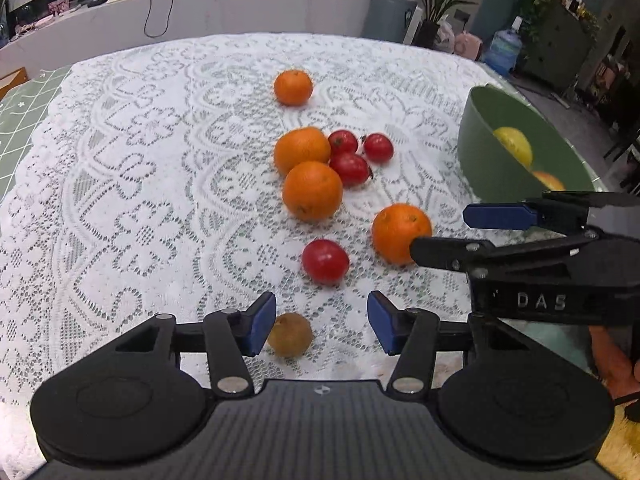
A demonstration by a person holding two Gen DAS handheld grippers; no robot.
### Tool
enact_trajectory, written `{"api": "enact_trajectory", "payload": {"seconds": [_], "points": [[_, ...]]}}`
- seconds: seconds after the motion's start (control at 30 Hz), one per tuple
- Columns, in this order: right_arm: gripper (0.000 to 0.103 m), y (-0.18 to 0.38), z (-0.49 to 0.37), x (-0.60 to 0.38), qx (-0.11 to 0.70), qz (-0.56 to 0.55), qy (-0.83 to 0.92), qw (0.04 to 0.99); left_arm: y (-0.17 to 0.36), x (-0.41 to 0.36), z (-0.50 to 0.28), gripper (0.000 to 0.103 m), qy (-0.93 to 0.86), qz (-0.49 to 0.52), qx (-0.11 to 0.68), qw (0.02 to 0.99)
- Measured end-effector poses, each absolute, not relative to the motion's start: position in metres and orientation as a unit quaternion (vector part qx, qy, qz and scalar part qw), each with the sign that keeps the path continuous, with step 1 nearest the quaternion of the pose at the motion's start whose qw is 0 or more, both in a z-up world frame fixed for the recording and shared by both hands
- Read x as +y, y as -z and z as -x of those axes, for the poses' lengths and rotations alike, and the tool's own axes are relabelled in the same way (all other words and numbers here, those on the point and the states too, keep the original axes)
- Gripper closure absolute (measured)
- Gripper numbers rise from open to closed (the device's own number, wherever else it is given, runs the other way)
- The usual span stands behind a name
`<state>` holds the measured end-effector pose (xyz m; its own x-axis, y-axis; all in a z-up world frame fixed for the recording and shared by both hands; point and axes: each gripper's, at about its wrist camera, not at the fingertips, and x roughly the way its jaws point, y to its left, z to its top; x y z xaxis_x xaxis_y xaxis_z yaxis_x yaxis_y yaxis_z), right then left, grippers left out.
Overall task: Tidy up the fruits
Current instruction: 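Lift both grippers out of the colander and move back over the fruit, then grasp the brown kiwi with the left gripper while the right gripper grasps an orange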
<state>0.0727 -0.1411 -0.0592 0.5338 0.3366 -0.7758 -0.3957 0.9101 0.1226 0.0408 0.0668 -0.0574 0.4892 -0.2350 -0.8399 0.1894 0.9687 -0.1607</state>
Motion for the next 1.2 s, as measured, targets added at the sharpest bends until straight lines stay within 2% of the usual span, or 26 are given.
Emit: {"api": "enact_trajectory", "payload": {"seconds": [0.17,0.33,0.6,0.97,1.2], "points": [[0.043,0.065,-0.081,-0.138,0.449,0.021,-0.214,0.867,0.061,0.063,-0.038,0.042,0.112,-0.007,0.508,0.854],[0.043,0.069,-0.085,-0.133,0.456,0.021,-0.218,0.863,0.068,0.062,-0.043,0.057,0.099,-0.018,0.529,0.842],[0.044,0.078,-0.094,-0.128,0.476,0.019,-0.211,0.854,0.073,0.065,-0.046,0.071,0.091,-0.012,0.540,0.837],[0.059,0.086,-0.100,-0.121,0.495,0.033,-0.198,0.845,0.073,0.065,-0.046,0.071,0.091,-0.010,0.537,0.838],[0.061,0.089,-0.102,-0.122,0.507,0.029,-0.194,0.840,0.073,0.065,-0.046,0.072,0.091,-0.011,0.536,0.839]]}}
